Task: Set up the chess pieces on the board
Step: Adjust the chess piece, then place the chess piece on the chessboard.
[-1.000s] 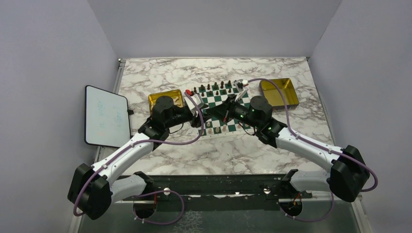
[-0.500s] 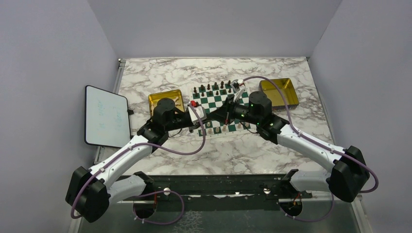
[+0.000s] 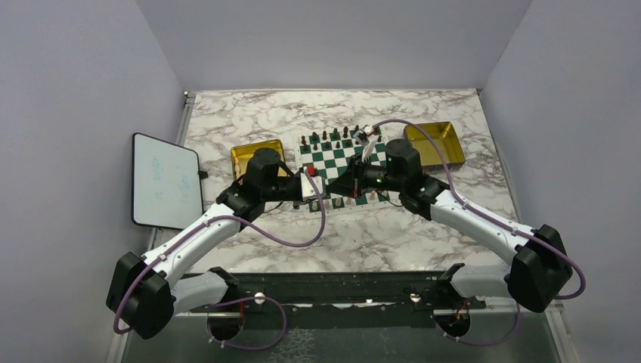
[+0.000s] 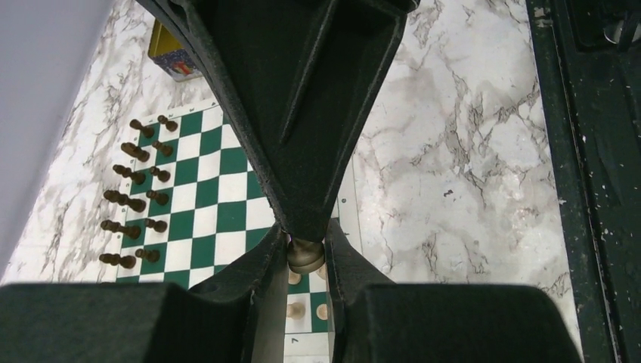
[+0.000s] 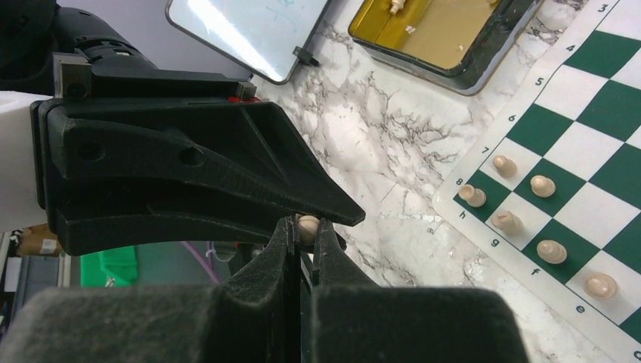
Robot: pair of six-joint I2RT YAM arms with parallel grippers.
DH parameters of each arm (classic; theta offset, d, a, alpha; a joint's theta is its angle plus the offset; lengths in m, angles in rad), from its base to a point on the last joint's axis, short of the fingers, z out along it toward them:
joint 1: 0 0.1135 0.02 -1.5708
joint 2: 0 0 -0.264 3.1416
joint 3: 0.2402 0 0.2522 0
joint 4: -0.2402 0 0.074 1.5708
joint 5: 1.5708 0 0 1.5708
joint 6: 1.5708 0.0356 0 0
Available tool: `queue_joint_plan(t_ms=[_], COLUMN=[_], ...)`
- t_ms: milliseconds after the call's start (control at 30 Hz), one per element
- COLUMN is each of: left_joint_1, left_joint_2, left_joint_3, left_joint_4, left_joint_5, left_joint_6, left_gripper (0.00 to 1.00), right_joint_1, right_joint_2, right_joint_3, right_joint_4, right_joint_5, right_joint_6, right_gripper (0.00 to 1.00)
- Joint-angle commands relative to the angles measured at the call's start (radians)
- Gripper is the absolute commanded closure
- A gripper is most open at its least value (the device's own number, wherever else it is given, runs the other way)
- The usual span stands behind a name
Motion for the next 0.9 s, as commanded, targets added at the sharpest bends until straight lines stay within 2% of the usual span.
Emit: queue_joint_plan(t_ms=[0, 67, 100, 333, 533, 567, 600, 800, 867], left_joint_1=[0.008, 0.008, 0.009, 0.009, 0.011, 0.012, 0.013, 0.042, 0.054], left_joint_2=[0.012, 0.008, 0.008, 0.005, -0.001, -0.003, -0.005, -0.012, -0.004], left_joint_3=[0.019, 0.02, 0.021, 0.028, 0.007, 0.003, 0.001, -0.013, -0.015], left_joint_4=[-0.068, -0.049, -0.041, -0.043, -0.032, -0.029, -0.027, -0.004, 0.009], left_joint_5=[-0.013, -0.028, -0.042, -0.135, -0.213, -0.226, -0.241, -0.32, -0.404], left_joint_6=[0.038, 0.001, -0.017, -0.115, -0.191, -0.2, -0.21, -0.29, -0.371], left_gripper=[0.72, 0.57, 0.54, 0.34, 0.19, 0.14, 0.04, 0.01, 0.01], right_joint_1=[-0.008, -0.009, -0.009, -0.011, -0.012, -0.013, -0.014, -0.03, -0.049], right_joint_2=[-0.003, -0.009, -0.012, -0.046, -0.072, -0.074, -0.072, -0.023, 0.002], right_joint_3=[0.03, 0.026, 0.026, 0.056, 0.039, 0.03, 0.022, -0.018, -0.035], right_joint_4=[-0.018, -0.017, -0.022, -0.147, -0.207, -0.208, -0.209, -0.211, -0.197], right_joint_5=[-0.067, -0.029, -0.001, 0.245, 0.522, 0.571, 0.605, 0.742, 0.75], right_joint_6=[-0.008, -0.018, -0.027, -0.155, -0.258, -0.268, -0.284, -0.326, -0.325], right_gripper=[0.99, 0.99, 0.99, 0.99, 0.99, 0.99, 0.99, 0.99, 0.99])
